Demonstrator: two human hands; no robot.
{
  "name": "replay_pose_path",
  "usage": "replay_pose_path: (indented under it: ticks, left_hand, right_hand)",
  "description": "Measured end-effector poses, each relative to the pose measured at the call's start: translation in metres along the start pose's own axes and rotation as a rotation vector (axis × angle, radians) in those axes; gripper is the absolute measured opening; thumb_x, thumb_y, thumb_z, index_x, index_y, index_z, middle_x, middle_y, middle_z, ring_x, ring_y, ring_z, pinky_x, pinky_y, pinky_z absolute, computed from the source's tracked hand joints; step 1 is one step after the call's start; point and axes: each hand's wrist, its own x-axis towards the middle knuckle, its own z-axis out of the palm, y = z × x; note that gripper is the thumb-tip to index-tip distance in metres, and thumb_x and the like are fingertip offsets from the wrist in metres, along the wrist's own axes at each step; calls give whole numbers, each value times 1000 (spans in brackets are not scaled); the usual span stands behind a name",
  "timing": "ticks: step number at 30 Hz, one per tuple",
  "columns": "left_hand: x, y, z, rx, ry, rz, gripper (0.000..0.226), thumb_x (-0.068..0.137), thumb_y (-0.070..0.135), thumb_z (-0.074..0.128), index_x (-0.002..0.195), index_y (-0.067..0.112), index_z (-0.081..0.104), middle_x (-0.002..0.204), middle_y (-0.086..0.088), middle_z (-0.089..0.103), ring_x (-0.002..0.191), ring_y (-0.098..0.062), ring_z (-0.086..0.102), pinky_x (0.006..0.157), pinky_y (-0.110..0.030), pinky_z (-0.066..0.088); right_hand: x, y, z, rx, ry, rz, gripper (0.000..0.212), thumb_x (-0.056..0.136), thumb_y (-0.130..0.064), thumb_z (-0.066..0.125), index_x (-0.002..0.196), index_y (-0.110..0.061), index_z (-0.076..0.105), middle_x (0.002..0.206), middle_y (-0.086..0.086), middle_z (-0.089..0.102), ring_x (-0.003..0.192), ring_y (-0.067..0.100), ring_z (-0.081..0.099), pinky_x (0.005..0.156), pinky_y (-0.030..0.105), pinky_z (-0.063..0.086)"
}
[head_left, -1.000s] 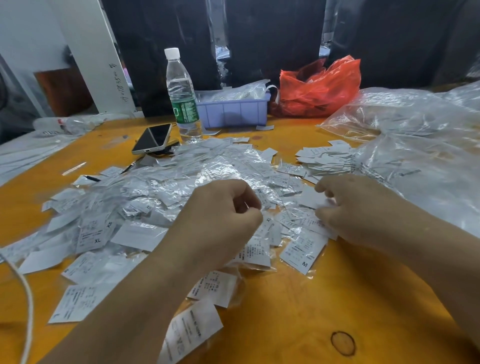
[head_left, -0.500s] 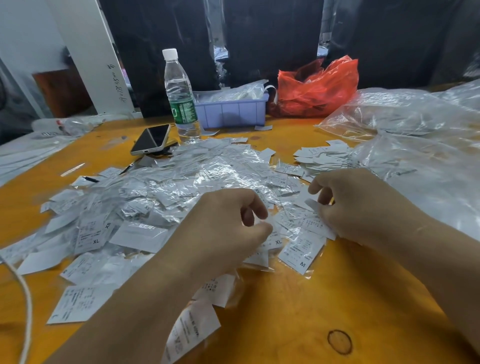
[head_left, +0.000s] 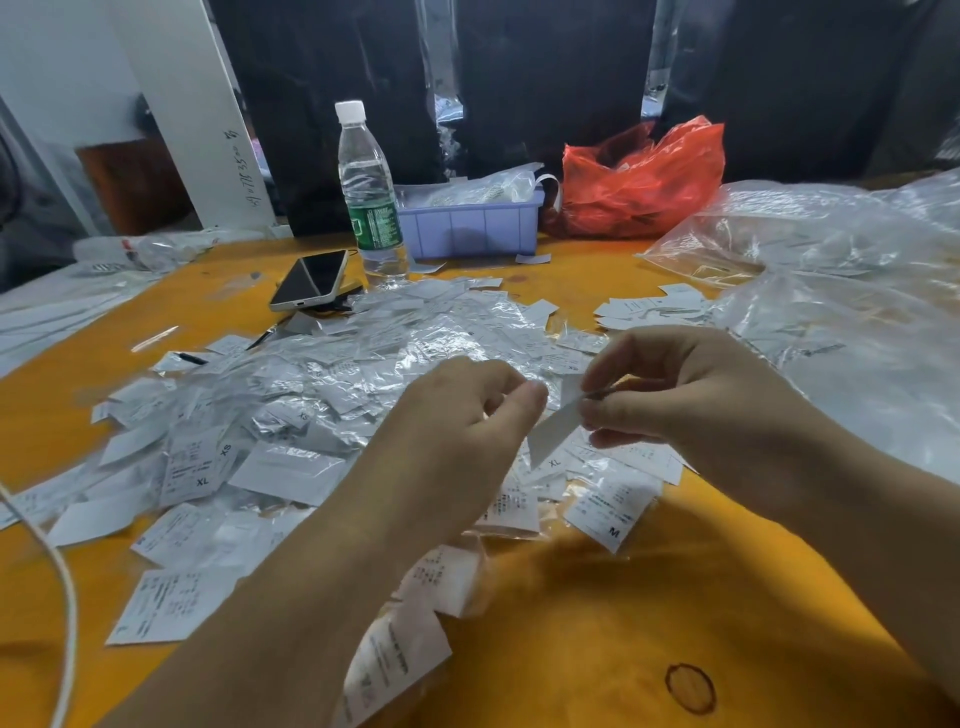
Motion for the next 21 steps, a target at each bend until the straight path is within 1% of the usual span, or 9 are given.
replay_pose_path:
  ticks: [2, 3, 6, 9, 11, 14, 18, 20, 21]
  left_hand:
    - [-1, 3, -1, -100, -29, 4, 45, 95, 57, 41, 87, 20, 67, 83, -1, 64, 74, -10, 54, 63, -44, 46]
    - [-2, 4, -1, -129, -51, 8, 49, 93, 59, 41, 85, 18, 67, 78, -1, 63, 70, -12, 54, 63, -45, 45]
    - [-2, 5, 0, -204, -108, 0, 34, 88, 58, 52, 81, 28, 67, 73, 9, 62, 68, -4, 56, 61, -31, 42]
    - [-1, 4, 0, -267, -100, -11, 25, 87, 50, 61, 82, 26, 65, 76, 0, 64, 69, -15, 60, 63, -33, 47]
    - [-1, 3, 0, -289, -74, -7, 19, 90, 40, 60, 86, 22, 64, 77, 1, 66, 70, -14, 61, 61, -28, 48]
    - [-2, 5, 2, -340, -81, 6, 9, 94, 31, 58, 92, 23, 62, 77, 8, 68, 69, -2, 63, 54, -15, 46]
    - [-5, 12, 4, -367, -145, 46, 12, 96, 20, 57, 89, 30, 62, 70, 16, 67, 57, 2, 58, 50, -12, 42]
    - [-6, 17, 3, -377, -169, 60, 14, 95, 19, 59, 86, 29, 64, 68, 16, 66, 56, 2, 56, 49, -12, 41]
    - [-6, 21, 4, -387, -181, 73, 12, 93, 22, 60, 85, 29, 65, 68, 16, 65, 55, 2, 55, 49, -12, 40]
  right_hand:
    - [-2, -2, 1, 22, -17, -45, 13, 73, 9, 73, 81, 1, 70, 78, 14, 72, 71, 24, 69, 70, 32, 60]
    - [-2, -3, 2, 30, -21, -77, 13, 71, 11, 73, 82, 4, 69, 78, 17, 72, 72, 25, 69, 70, 32, 60]
    - [-4, -4, 2, 18, -22, -167, 13, 70, 12, 73, 81, 6, 69, 81, 21, 71, 77, 30, 69, 72, 32, 58]
    - [-7, -6, 4, -72, -16, -184, 17, 70, 11, 74, 84, 2, 71, 84, 16, 73, 85, 31, 70, 80, 44, 58]
    - [-11, -9, 5, -139, 5, -160, 22, 71, 8, 76, 87, -7, 73, 85, 9, 73, 85, 23, 70, 81, 46, 58]
    - [-19, -17, 1, -331, 35, -146, 26, 75, -5, 78, 95, -21, 73, 88, -6, 72, 86, 9, 68, 78, 36, 59]
    - [-43, -26, -9, -609, 206, -230, 18, 84, -8, 70, 91, -25, 75, 79, -16, 69, 79, -1, 65, 68, 14, 51]
    - [-59, -31, -17, -771, 280, -253, 18, 87, -7, 66, 92, -22, 75, 81, -16, 70, 75, 2, 64, 64, 15, 50]
    - [-67, -31, -22, -863, 298, -253, 18, 87, -6, 65, 93, -20, 75, 83, -12, 71, 75, 5, 64, 65, 20, 52]
